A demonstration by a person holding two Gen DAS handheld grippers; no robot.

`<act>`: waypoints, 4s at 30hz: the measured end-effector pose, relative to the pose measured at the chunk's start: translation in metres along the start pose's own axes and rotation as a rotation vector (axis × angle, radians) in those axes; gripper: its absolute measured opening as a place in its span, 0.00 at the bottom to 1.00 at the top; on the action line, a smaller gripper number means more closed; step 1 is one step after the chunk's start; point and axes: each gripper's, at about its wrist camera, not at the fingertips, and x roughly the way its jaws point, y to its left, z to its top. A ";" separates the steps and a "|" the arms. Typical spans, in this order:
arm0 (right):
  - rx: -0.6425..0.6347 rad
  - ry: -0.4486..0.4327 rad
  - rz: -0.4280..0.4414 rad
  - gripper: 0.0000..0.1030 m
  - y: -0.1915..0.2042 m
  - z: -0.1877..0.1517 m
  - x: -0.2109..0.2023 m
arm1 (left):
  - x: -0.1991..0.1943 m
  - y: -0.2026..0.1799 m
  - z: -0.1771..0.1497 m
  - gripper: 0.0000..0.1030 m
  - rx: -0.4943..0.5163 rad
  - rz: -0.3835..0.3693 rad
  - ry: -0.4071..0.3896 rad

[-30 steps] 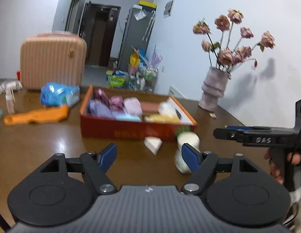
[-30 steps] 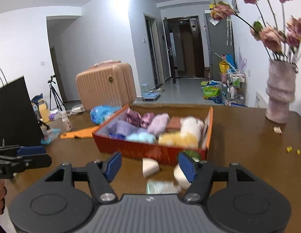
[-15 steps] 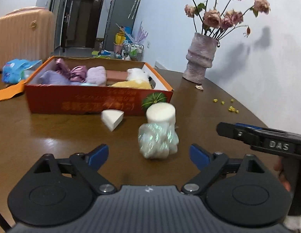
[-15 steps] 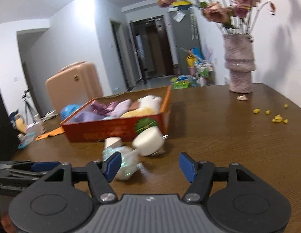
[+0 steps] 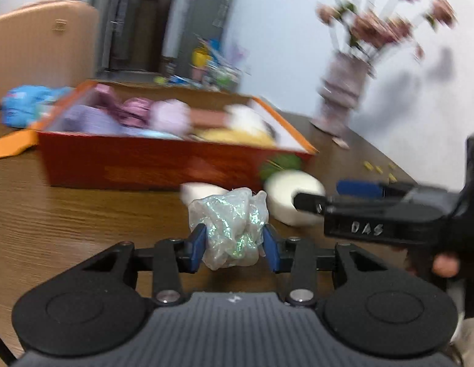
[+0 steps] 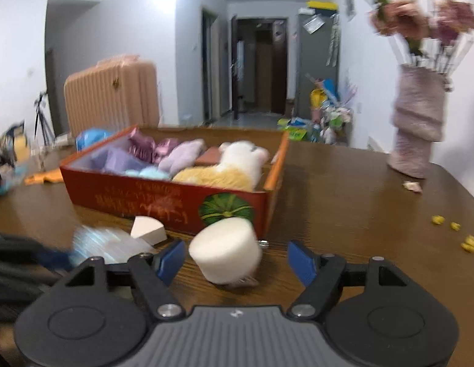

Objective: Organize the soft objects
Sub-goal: 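Close the left gripper on the clear sparkly bag while the right grips the white cylinder, then carry the sparkly bag and white cylinder into the box and open both grippers, then withdraw both grippers from the box toward the white sponge wedge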

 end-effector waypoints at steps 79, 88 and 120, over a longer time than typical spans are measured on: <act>-0.046 0.023 0.087 0.54 0.057 0.134 0.049 | 0.044 0.099 0.160 0.72 0.000 0.080 0.003; -0.021 -0.127 0.060 0.55 0.023 0.140 -0.076 | -0.060 0.055 0.159 0.77 0.077 0.097 -0.138; 0.121 -0.056 -0.026 0.55 -0.002 -0.028 -0.076 | -0.028 0.001 0.002 0.58 0.037 0.087 -0.048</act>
